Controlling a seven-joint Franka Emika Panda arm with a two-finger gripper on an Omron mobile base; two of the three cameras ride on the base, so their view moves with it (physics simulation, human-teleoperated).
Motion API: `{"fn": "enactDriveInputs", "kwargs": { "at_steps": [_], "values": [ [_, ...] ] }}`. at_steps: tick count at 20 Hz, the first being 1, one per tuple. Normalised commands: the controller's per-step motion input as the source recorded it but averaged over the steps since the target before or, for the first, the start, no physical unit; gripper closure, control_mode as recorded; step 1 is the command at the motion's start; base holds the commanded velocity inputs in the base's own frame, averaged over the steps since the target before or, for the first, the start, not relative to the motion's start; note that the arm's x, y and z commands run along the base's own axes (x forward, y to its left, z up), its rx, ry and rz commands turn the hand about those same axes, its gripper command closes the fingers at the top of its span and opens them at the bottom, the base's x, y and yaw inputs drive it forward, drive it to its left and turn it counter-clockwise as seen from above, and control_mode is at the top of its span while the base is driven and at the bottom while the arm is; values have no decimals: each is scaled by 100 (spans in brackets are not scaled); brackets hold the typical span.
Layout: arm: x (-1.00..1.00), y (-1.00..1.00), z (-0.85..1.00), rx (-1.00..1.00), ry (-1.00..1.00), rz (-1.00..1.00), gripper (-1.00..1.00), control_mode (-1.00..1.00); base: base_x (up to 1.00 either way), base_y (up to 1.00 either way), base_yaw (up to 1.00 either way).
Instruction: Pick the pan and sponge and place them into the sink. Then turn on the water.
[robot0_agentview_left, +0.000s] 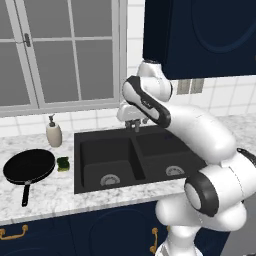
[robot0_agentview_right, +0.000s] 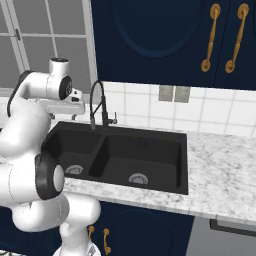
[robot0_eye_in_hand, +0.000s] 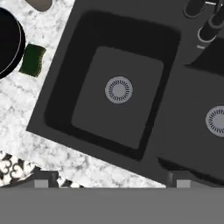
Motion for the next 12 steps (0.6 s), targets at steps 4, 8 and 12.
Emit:
{"fn": "enactDriveInputs", "kwargs": {
  "at_steps": [4,8,12],
  "values": [
    [62,100,-77,-1,4,23,-100,-100,0,0,0],
    [38,89,-71,-7,1,16,-100,-100,0,0,0],
    [0,9,-5,-4,2,1,-100,-100,0,0,0]
  ]
}}
